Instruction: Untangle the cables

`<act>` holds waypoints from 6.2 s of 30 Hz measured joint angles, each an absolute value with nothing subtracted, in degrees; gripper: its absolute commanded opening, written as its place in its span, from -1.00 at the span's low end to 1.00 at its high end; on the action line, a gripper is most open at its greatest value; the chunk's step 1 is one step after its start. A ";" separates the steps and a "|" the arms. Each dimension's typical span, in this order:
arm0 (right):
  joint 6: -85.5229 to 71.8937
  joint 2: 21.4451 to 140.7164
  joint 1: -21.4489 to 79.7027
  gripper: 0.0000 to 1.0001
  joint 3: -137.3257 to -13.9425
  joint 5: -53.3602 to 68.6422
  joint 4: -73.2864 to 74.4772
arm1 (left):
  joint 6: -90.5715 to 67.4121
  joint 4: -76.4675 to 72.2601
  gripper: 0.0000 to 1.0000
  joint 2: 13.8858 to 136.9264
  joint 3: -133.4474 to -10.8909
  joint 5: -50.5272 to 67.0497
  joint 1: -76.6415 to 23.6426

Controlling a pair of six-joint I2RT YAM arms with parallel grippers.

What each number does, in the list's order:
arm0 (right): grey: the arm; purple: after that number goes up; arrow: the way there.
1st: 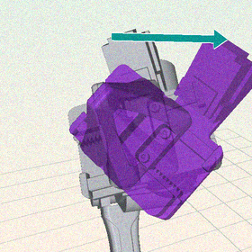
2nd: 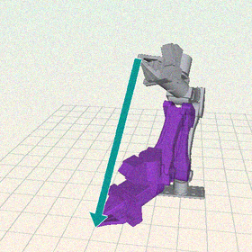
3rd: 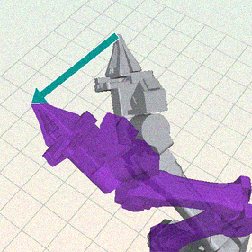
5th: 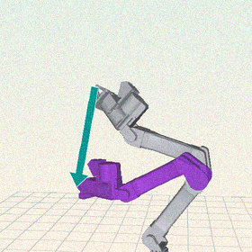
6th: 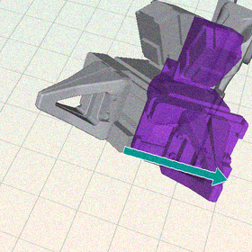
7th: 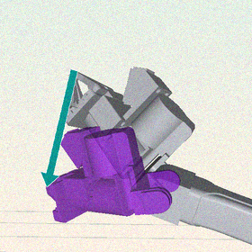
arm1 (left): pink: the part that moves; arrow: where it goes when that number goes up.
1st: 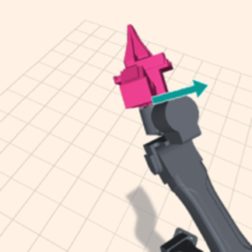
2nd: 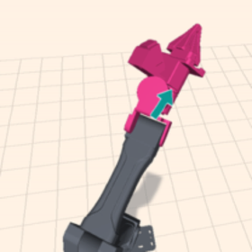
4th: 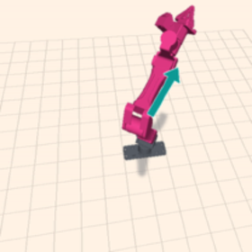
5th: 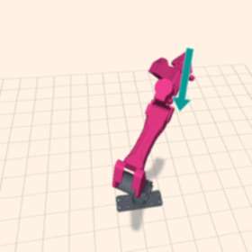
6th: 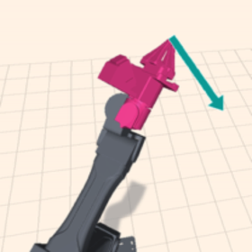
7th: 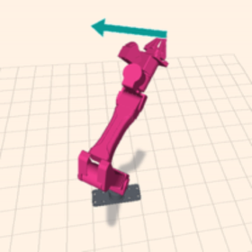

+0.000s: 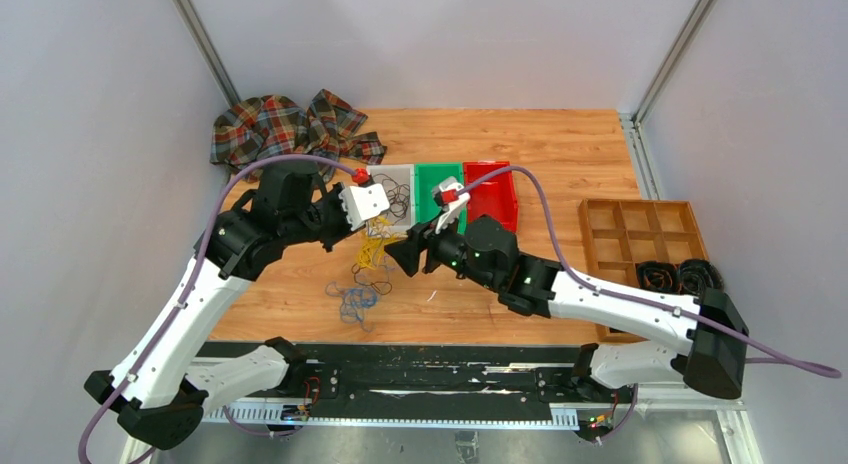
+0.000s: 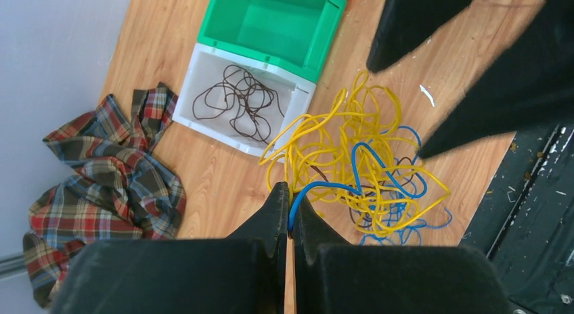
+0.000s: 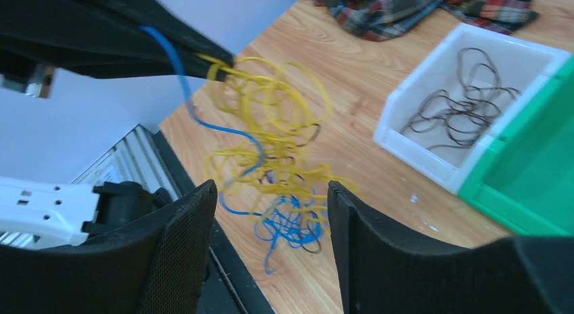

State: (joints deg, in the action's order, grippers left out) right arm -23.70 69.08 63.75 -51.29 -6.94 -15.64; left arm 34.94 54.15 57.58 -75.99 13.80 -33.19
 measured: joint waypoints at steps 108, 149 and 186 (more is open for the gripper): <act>-38.59 46.85 59.72 -0.22 -31.42 -32.25 13.54 | 41.56 52.82 -0.22 74.76 -57.71 13.89 -33.56; -30.98 58.67 63.00 0.02 -35.44 -21.28 -1.19 | 47.81 51.22 -0.01 66.78 -46.30 14.90 -29.23; -27.57 60.49 64.34 0.04 -34.89 -17.76 -9.37 | 41.32 58.13 -0.99 63.99 -66.02 23.49 -28.84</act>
State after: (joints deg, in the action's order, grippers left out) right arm -27.57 60.49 64.34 -34.89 -17.76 -9.37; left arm 41.32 58.13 63.99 -66.02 23.49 -28.84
